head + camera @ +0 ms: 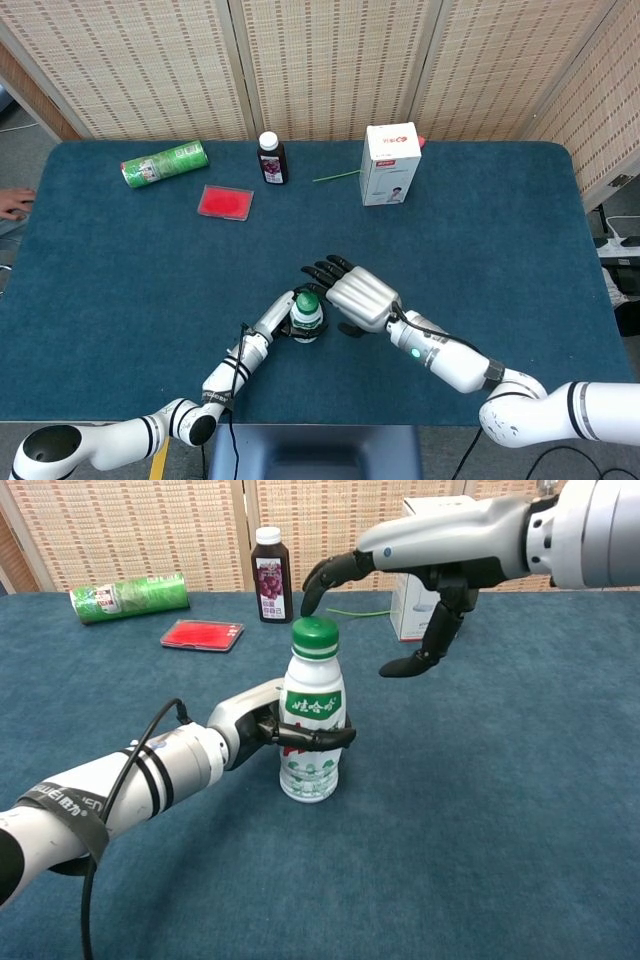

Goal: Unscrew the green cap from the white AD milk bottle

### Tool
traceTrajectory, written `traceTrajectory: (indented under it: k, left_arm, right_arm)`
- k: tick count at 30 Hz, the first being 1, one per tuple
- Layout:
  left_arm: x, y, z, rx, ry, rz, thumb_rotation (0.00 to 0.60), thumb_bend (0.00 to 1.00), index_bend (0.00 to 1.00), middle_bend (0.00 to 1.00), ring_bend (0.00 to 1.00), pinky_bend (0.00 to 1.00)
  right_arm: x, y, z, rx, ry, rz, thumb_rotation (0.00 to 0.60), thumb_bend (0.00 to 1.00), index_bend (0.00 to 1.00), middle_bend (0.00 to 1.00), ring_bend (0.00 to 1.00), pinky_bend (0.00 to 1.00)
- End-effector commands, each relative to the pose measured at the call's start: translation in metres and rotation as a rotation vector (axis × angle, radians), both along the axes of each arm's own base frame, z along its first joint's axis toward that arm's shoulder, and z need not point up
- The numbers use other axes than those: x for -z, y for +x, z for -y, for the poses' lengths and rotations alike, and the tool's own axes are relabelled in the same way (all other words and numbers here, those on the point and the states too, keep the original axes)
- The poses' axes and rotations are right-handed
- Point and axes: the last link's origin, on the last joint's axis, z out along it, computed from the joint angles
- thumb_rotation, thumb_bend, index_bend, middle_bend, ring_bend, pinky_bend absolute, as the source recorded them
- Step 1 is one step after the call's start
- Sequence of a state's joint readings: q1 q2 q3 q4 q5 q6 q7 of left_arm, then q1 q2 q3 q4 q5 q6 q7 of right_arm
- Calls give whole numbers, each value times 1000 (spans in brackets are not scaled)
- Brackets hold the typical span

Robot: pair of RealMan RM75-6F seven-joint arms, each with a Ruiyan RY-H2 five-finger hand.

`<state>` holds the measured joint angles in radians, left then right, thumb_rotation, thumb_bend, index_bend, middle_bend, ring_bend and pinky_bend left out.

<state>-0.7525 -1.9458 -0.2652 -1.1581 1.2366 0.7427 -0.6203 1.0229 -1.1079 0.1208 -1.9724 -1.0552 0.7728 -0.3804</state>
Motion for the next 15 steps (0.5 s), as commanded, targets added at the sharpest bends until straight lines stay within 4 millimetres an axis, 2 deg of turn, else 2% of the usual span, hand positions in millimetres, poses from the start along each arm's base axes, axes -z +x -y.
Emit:
traceTrajectory:
  k: [1, 9, 15]
  left_arm:
    - [0, 0, 0, 0, -2, -2, 600, 814, 619, 769, 313, 56]
    - [-1, -1, -1, -4, -2, -3, 600, 814, 619, 769, 313, 56]
    - [-2, -3, -1, -8, -1, -3, 600, 812, 619, 769, 312, 57]
  right_arm:
    - [2, 4, -1, -8, 5, 3, 600, 243, 157, 0, 0, 0]
    - [5, 13, -10, -40, 32, 18, 600, 243, 157, 0, 0, 0]
    - [-3, 11, -1, -33, -44, 58, 600, 243, 158, 0, 0, 0]
